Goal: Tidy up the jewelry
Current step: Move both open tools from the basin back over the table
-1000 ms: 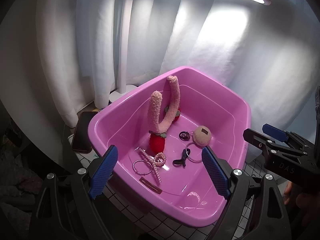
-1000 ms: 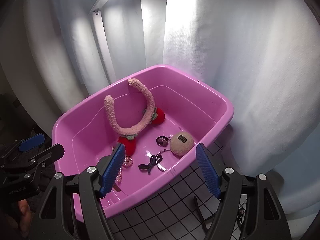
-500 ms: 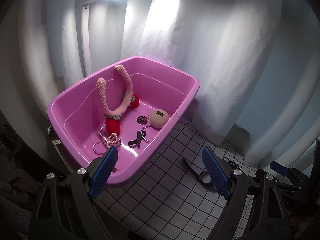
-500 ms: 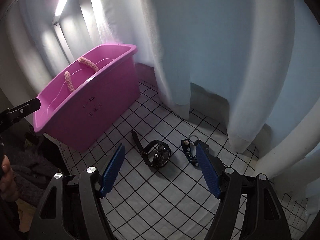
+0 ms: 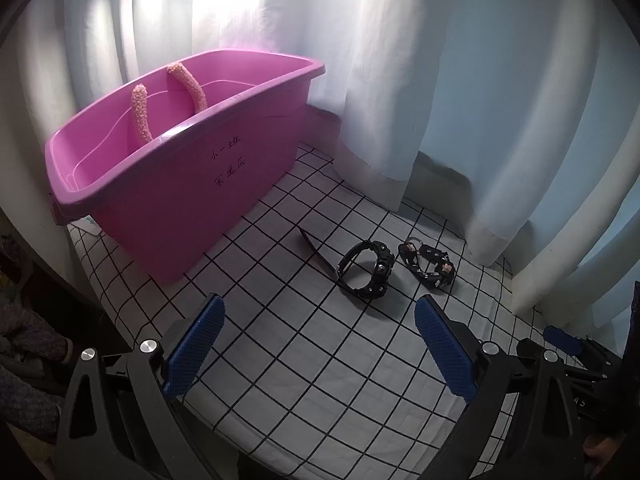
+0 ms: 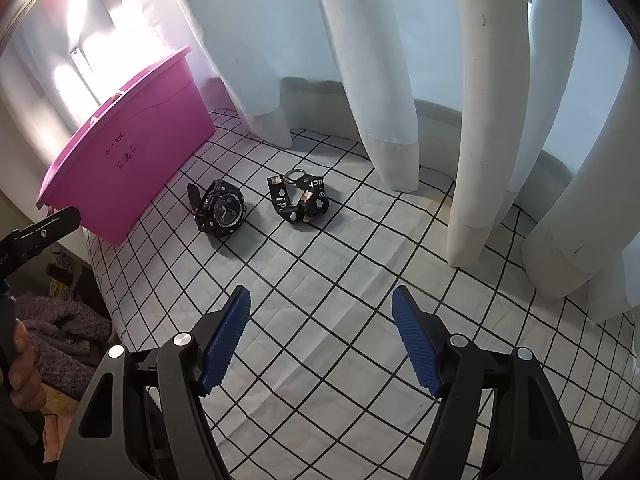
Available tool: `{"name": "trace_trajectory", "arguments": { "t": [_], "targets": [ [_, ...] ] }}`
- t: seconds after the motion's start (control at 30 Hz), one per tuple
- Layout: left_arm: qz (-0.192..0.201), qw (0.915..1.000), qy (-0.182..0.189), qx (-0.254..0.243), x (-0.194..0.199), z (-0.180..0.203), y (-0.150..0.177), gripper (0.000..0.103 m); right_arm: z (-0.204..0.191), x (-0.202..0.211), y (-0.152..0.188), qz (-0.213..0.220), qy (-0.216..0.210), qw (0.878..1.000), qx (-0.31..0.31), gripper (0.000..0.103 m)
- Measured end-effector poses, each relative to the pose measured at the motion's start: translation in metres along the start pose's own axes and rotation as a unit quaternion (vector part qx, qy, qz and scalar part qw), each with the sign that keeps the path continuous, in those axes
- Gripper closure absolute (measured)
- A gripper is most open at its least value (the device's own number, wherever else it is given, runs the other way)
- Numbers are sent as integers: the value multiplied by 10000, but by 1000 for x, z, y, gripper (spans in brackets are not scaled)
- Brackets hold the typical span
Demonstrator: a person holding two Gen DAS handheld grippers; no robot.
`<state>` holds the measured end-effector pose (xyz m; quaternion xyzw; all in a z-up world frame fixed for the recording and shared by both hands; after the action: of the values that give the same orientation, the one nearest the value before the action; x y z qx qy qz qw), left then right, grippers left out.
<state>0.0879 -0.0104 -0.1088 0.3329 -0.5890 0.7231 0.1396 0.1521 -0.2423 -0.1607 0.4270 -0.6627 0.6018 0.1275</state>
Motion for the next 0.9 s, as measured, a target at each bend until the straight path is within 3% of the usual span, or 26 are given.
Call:
{"name": "trace_trajectory", "arguments": {
  "t": [0.33,0.9],
  "targets": [
    [-29,10000,5,15,-26,14,22,8,-2,-37,5,-68,-292,9995,-59,33],
    [-303,9988,-326,213,-131,-12,20,8,4,-120,-28,-115,-61,9995,-274,33]
  ]
}}
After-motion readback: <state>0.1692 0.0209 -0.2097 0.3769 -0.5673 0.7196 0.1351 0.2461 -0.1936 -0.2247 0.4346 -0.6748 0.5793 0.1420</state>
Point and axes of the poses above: each gripper's, at about its wrist camera, not at the fingertips, and x roughly against the way its jaws point, z to its right, y to its underside, the point moved 8 cm from there along -x, roughly the way its jaws point, and after that the axes turned 11 degrees about z, right-handed, at the moved point
